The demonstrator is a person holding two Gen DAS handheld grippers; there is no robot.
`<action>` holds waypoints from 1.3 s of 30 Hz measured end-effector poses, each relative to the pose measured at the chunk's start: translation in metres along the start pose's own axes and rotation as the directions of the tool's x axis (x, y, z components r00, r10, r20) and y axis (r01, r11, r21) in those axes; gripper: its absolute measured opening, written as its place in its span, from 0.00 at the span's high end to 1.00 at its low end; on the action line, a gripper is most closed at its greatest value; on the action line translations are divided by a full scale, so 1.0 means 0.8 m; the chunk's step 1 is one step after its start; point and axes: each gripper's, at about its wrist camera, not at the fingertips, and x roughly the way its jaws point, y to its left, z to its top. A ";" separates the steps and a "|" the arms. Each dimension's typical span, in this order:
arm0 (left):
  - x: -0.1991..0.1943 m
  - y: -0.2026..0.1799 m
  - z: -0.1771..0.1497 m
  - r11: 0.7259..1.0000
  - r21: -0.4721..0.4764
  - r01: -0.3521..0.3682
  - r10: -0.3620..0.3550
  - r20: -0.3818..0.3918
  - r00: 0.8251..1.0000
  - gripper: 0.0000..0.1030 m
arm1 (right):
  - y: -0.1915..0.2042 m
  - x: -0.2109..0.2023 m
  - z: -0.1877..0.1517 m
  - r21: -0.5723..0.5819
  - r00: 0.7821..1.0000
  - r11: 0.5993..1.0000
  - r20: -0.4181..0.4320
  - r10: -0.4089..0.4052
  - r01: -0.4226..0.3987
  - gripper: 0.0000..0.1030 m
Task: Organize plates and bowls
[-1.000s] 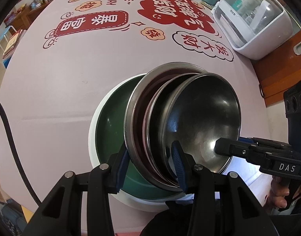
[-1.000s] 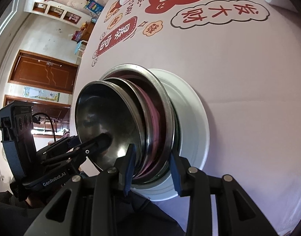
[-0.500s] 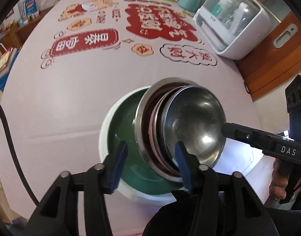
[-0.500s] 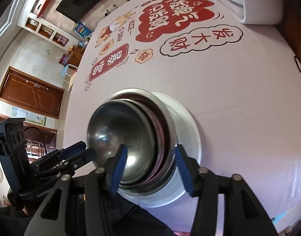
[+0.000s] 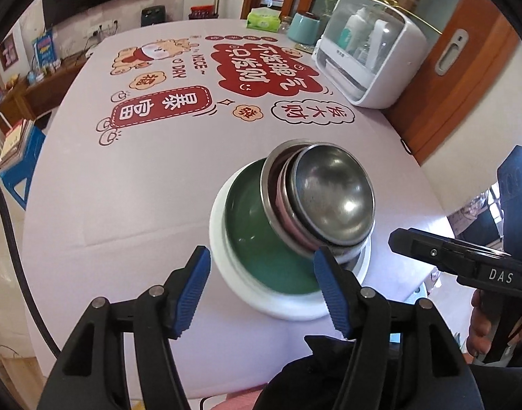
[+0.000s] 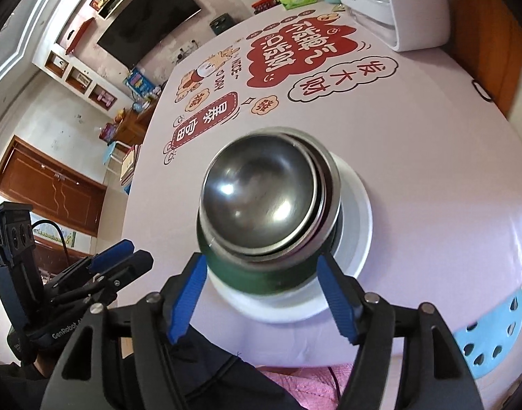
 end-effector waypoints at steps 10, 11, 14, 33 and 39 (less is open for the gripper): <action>-0.030 0.010 -0.065 1.000 0.000 -0.013 0.013 0.001 1.000 0.33 | 0.038 -0.018 -0.061 -0.051 0.996 0.995 0.044 -0.082 0.084 0.32; -0.034 0.012 -0.070 1.000 -0.012 -0.014 0.014 0.009 1.000 0.33 | 0.044 -0.021 -0.063 -0.073 0.995 0.993 0.051 -0.090 0.094 0.32; -0.050 0.014 -0.080 0.999 -0.041 -0.033 0.035 0.046 0.998 0.33 | 0.058 -0.032 -0.069 -0.139 0.990 0.983 0.087 -0.109 0.120 0.32; -0.178 -0.063 -0.068 0.971 -0.149 -0.187 0.219 0.243 0.945 0.22 | 0.094 -0.141 -0.078 -0.307 0.974 0.938 0.204 -0.100 0.160 0.08; -0.179 -0.082 -0.073 0.952 -0.171 -0.253 0.291 0.255 0.922 0.18 | 0.092 -0.150 -0.088 -0.301 0.960 0.932 0.247 -0.129 0.203 0.00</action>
